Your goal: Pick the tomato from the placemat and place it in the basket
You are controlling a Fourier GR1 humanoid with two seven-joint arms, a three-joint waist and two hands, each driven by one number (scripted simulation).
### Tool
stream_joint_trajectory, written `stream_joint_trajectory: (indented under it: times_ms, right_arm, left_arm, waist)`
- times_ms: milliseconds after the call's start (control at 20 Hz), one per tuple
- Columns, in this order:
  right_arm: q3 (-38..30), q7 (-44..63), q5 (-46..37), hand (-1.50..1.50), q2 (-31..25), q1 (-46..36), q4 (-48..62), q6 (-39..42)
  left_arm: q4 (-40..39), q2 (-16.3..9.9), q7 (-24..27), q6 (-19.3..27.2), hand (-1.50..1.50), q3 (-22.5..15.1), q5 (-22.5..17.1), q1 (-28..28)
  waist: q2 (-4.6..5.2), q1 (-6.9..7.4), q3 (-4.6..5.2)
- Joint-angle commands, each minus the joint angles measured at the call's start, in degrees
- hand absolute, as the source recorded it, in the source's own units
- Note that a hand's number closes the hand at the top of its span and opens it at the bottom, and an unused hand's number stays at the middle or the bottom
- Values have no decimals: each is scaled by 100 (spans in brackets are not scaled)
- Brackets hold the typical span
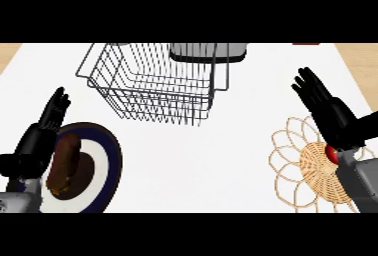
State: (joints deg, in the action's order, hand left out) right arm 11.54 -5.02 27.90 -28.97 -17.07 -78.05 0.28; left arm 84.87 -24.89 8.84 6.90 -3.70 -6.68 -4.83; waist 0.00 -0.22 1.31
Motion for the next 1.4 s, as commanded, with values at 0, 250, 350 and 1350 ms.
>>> stream_joint_trajectory:
  times_ms: [0,250,350,1350]
  right_arm:
    - [-324,-170,205,150,-264,-7,80,648]
    - [-834,-629,1262,150,-404,-608,74,1985]
    - [-43,-1098,584,150,-592,-316,-443,2903]
    - [-1331,-27,-2213,-150,-4187,-226,-1498,2351]
  left_arm:
    - [-295,148,-303,-243,0,29,-246,26]
    - [-1176,755,-1446,-44,0,-320,-526,892]
    - [-1223,808,-1418,-76,0,-450,-459,1087]
    - [-551,521,-2150,-120,0,-251,-564,1282]
  waist:
    - [6,10,-131]
    - [99,98,-155]
    - [46,75,-147]
    - [-40,-144,-115]
